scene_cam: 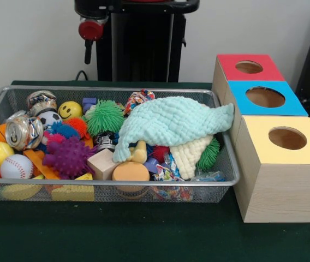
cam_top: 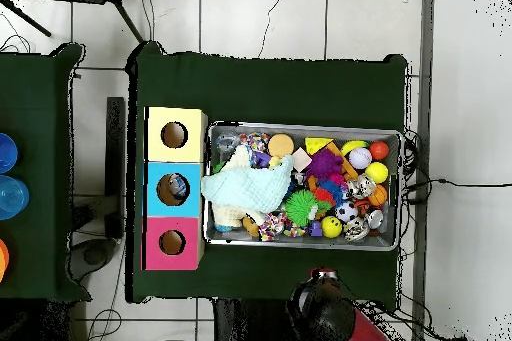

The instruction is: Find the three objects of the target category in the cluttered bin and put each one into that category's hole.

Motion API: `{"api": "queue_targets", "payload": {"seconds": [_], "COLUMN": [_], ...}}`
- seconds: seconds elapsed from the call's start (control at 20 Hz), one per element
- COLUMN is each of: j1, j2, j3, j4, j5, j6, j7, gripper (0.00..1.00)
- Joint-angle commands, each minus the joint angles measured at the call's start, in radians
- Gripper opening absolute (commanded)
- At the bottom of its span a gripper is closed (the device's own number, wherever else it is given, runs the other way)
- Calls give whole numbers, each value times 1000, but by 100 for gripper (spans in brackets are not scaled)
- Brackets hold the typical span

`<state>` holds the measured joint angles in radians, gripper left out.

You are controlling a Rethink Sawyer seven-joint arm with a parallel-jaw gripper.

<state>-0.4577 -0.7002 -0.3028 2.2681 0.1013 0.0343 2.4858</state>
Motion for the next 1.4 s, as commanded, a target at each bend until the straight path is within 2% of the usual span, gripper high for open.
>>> {"api": "queue_targets", "payload": {"seconds": [0.05,0.2,0.25,0.4,0.65,1.05,1.25,1.4], "j1": [15,-39,-44,-16,-25,-52,-107,-121], "j2": [3,-102,-124,-124,-131,-136,-169,-122], "j3": [-1,20,13,-28,-37,-29,21,51], "j4": [19,74,82,64,52,46,82,97], "j5": [-38,-142,-178,-264,-336,-366,-329,-293], "j6": [-76,-141,-122,-80,-90,-45,4,-30], "j7": [102,64,34,-37,0,35,64,113], "gripper": [100,100,100,100,100,100,100,100]}}
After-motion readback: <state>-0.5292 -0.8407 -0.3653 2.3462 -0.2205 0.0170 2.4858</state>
